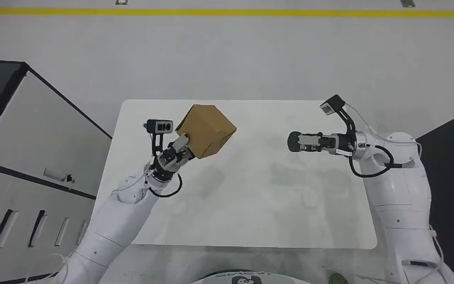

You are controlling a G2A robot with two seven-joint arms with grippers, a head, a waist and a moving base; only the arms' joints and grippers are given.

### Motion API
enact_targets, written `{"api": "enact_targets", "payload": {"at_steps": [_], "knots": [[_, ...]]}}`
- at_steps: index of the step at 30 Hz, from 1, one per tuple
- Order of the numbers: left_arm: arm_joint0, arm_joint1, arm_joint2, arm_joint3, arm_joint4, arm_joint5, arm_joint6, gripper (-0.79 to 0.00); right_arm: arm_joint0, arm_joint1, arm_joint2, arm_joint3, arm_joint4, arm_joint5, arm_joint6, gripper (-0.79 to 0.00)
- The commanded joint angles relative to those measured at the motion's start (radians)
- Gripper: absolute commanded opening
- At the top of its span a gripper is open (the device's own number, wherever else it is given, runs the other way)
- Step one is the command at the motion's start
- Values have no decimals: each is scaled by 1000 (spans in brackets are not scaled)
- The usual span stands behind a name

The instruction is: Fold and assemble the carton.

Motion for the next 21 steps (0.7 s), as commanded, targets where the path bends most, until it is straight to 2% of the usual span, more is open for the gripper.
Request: {"api": "enact_targets", "payload": {"at_steps": [1,6,17,21], "knots": [[4,2,-15,4,-154,66,-131,-785,0,0,0,0,0,0,0,0],[11,-2,-42,18,-322,173,-278,-785,0,0,0,0,0,0,0,0],[7,-3,-53,17,-312,176,-280,-785,0,0,0,0,0,0,0,0],[30,-13,-30,-54,-348,232,-249,-785,0,0,0,0,0,0,0,0]]}}
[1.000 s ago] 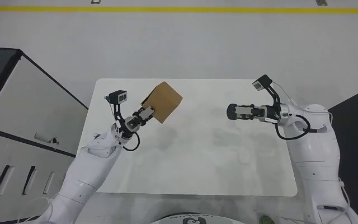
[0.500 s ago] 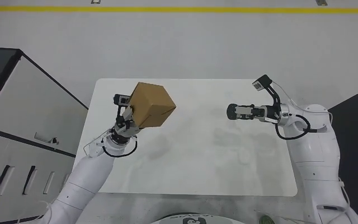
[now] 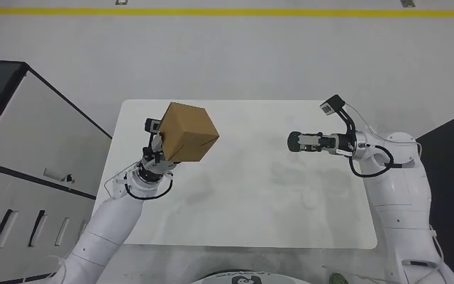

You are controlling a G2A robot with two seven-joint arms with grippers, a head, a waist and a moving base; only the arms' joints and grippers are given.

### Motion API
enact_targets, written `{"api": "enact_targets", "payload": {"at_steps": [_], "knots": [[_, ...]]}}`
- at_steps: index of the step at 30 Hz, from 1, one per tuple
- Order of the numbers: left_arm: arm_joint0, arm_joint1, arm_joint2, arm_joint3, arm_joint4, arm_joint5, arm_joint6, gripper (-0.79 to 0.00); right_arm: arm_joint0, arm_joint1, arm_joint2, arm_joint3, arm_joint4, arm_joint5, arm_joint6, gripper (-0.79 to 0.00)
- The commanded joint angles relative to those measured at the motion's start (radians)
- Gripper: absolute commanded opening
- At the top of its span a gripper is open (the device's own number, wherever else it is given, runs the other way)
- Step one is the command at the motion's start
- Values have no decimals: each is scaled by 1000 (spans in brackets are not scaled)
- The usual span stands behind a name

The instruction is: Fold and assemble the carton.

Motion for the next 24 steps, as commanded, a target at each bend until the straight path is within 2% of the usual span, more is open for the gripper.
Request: {"api": "enact_targets", "payload": {"at_steps": [1,6,24], "knots": [[15,-5,9,-31,-32,25,-3,-785,0,0,0,0,0,0,0,0],[44,-15,17,-75,-50,35,17,-785,0,0,0,0,0,0,0,0],[44,-15,17,-75,-50,35,17,-785,0,0,0,0,0,0,0,0]]}}
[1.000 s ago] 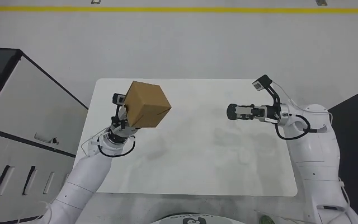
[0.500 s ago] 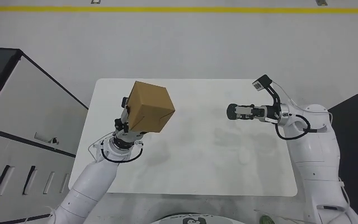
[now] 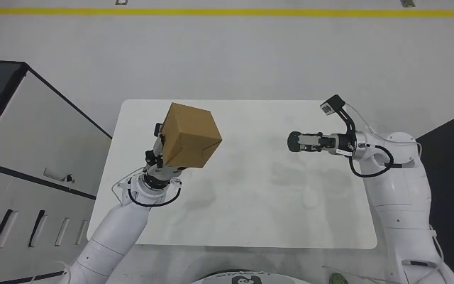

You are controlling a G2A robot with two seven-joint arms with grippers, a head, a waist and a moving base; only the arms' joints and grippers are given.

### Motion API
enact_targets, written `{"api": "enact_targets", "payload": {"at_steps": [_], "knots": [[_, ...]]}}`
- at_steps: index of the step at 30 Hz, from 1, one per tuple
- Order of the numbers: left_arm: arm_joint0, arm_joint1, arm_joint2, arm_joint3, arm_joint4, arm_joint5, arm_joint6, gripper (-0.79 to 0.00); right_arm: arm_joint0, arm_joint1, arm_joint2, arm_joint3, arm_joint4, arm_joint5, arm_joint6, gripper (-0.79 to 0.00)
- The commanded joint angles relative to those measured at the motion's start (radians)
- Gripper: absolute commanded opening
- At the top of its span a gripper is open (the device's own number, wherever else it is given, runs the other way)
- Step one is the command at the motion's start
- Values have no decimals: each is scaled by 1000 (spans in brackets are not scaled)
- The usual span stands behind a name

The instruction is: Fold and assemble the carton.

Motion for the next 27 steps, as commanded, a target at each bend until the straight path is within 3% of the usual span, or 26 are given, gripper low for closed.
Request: {"api": "enact_targets", "payload": {"at_steps": [1,8,13,19,27], "knots": [[0,0,0,0,0,0,0,-785,0,0,0,0,0,0,0,0],[2,-1,1,-7,-5,10,15,-785,0,0,0,0,0,0,0,0],[55,-10,10,-106,-69,69,88,-785,0,0,0,0,0,0,0,0],[102,-17,2,-203,-53,70,156,-785,0,0,0,0,0,0,0,0],[102,-17,2,-203,-53,70,156,-785,0,0,0,0,0,0,0,0]]}}
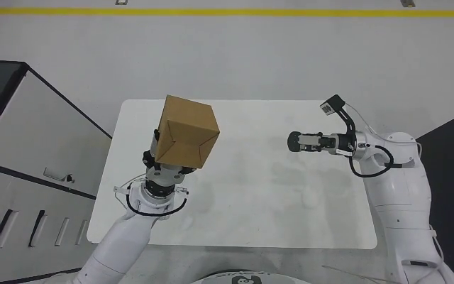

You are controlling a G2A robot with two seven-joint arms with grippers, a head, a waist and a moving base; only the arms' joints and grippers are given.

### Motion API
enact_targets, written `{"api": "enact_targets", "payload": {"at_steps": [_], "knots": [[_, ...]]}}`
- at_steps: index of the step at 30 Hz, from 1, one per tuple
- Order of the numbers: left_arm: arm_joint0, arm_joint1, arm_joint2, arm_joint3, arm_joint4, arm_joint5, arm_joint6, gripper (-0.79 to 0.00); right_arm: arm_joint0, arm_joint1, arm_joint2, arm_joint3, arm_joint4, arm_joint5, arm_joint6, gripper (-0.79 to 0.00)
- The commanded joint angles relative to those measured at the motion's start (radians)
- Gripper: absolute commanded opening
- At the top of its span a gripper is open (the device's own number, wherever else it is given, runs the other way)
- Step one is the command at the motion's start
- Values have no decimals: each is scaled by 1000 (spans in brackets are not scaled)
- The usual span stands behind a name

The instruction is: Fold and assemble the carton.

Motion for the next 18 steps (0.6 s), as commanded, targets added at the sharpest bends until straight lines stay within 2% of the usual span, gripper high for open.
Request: {"api": "enact_targets", "payload": {"at_steps": [1,11,18], "knots": [[0,0,0,0,0,0,0,-785,0,0,0,0,0,0,0,0],[-8,-21,31,-77,63,-11,60,-785,0,0,0,0,0,0,0,0],[-16,-36,45,-98,63,-5,94,-785,0,0,0,0,0,0,0,0]]}}
